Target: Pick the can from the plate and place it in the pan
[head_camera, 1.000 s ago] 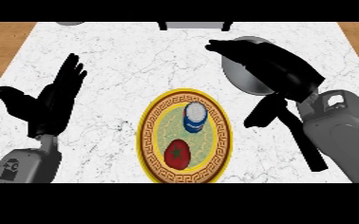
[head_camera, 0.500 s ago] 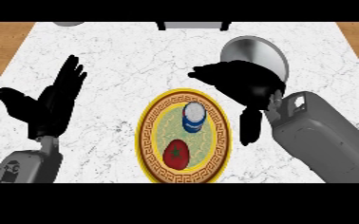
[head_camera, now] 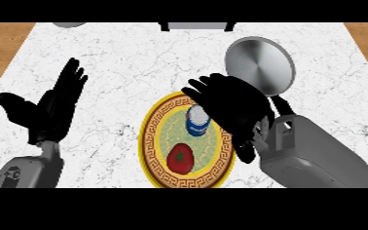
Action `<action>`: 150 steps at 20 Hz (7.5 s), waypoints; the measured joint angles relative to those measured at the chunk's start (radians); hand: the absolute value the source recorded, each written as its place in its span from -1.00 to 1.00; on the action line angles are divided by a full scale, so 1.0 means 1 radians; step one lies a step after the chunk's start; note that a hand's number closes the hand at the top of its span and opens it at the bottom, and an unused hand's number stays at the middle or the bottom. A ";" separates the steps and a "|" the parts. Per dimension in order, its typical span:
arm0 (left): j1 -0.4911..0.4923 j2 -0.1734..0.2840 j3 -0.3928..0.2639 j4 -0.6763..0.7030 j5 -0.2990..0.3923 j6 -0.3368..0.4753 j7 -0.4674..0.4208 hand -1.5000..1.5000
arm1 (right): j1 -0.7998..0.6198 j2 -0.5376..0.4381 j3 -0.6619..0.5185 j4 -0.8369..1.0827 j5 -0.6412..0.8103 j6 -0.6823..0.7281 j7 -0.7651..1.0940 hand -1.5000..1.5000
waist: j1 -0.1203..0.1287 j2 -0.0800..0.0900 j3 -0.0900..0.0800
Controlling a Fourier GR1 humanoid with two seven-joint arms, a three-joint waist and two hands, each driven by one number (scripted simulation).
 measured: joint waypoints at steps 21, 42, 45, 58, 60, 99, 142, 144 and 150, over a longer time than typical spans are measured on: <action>0.001 -0.040 0.054 -0.019 -0.041 -0.053 0.024 0.00 | 0.020 0.252 -0.029 0.199 0.286 0.031 -0.022 -1.00 | 0.003 0.002 0.000; -0.022 -0.078 0.097 -0.002 -0.081 -0.088 0.036 0.00 | 0.090 0.344 -0.072 0.505 0.530 -0.136 -0.294 1.00 | 0.003 0.002 0.000; 0.002 -0.090 0.086 -0.039 -0.090 -0.085 0.045 0.00 | 0.081 0.351 -0.058 0.543 0.543 -0.175 -0.353 1.00 | 0.005 -0.002 0.000; 0.015 -0.094 0.114 -0.045 -0.093 -0.116 0.045 0.00 | 0.079 0.363 -0.073 0.589 0.568 -0.298 -0.474 1.00 | 0.003 -0.007 -0.002; 0.014 -0.098 0.115 -0.050 -0.094 -0.115 0.051 0.00 | 0.093 0.364 -0.071 0.571 0.566 -0.330 -0.446 1.00 | 0.002 -0.005 -0.002; -0.011 -0.116 0.134 -0.022 -0.111 -0.129 0.041 0.00 | -0.015 0.150 -0.518 0.243 0.618 -0.619 -0.123 1.00 | 0.004 0.005 0.001; -0.031 -0.125 0.143 -0.020 -0.120 -0.138 0.057 0.00 | -0.138 -0.106 -1.196 1.413 0.074 -0.787 -1.083 -1.00 | 0.013 0.009 0.002; -0.025 -0.126 0.143 -0.015 -0.124 -0.139 0.050 0.00 | -0.111 -0.139 -1.223 1.410 0.032 -0.703 -1.119 -1.00 | 0.007 0.007 0.002; -0.008 -0.117 0.150 -0.036 -0.119 -0.149 0.055 0.00 | -0.015 -0.257 -1.276 1.416 -0.064 -0.441 -1.212 -1.00 | 0.003 0.005 0.002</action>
